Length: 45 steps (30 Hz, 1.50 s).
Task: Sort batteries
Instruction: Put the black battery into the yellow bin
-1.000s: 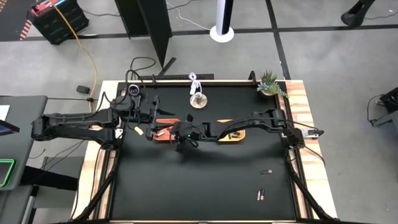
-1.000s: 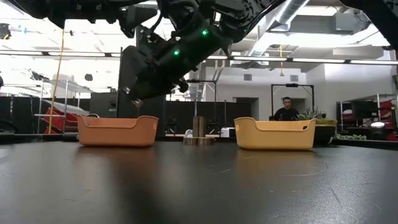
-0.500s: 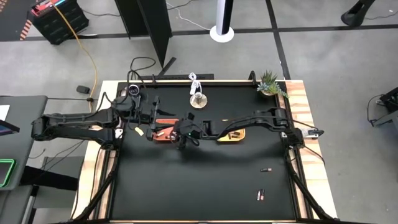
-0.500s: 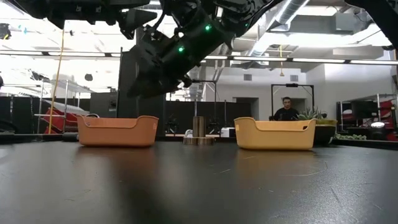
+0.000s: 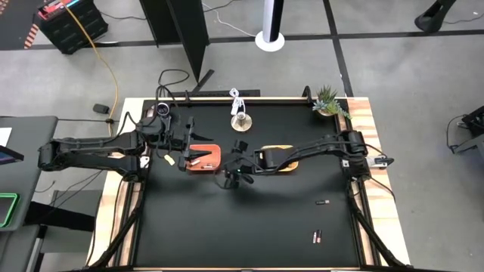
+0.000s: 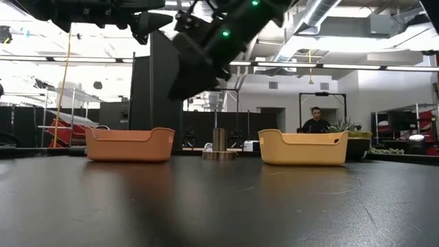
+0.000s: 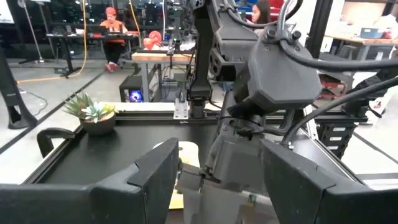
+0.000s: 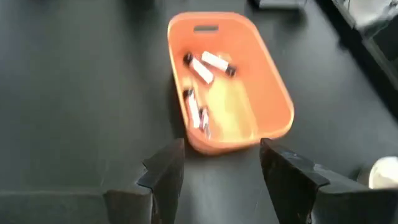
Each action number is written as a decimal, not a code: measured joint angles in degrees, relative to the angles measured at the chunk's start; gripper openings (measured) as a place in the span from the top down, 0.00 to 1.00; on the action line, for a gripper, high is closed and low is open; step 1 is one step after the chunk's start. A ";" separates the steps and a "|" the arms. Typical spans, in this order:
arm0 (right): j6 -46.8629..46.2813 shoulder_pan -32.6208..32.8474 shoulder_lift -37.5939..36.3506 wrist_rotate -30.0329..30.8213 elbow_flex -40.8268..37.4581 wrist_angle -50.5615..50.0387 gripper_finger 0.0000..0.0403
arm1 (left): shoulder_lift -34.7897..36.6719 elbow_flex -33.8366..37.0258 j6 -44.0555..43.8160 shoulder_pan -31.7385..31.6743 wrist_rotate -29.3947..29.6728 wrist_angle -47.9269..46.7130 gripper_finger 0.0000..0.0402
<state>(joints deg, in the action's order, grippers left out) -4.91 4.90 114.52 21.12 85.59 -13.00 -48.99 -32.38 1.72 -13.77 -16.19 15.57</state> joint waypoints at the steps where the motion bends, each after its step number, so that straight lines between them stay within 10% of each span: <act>1: -1.10 0.16 -0.89 0.02 -1.42 0.09 0.45 | 0.00 0.00 0.00 0.00 0.01 -0.17 0.46; 8: -10.14 3.18 -13.59 4.85 -16.33 -1.44 0.45 | 0.00 0.00 0.27 -0.01 0.02 -2.17 0.46; 19: -36.25 13.54 -35.92 2.74 -30.79 -38.46 0.45 | -0.02 0.00 1.32 0.00 0.21 -2.59 0.46; 45: -46.91 29.02 -37.71 -10.80 -48.35 -44.05 0.43 | -0.90 0.04 2.40 -0.01 0.46 -3.21 0.46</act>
<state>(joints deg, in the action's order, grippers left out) -51.82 33.92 76.82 10.33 37.23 -57.05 -49.89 -32.34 4.12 -13.78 -15.73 12.36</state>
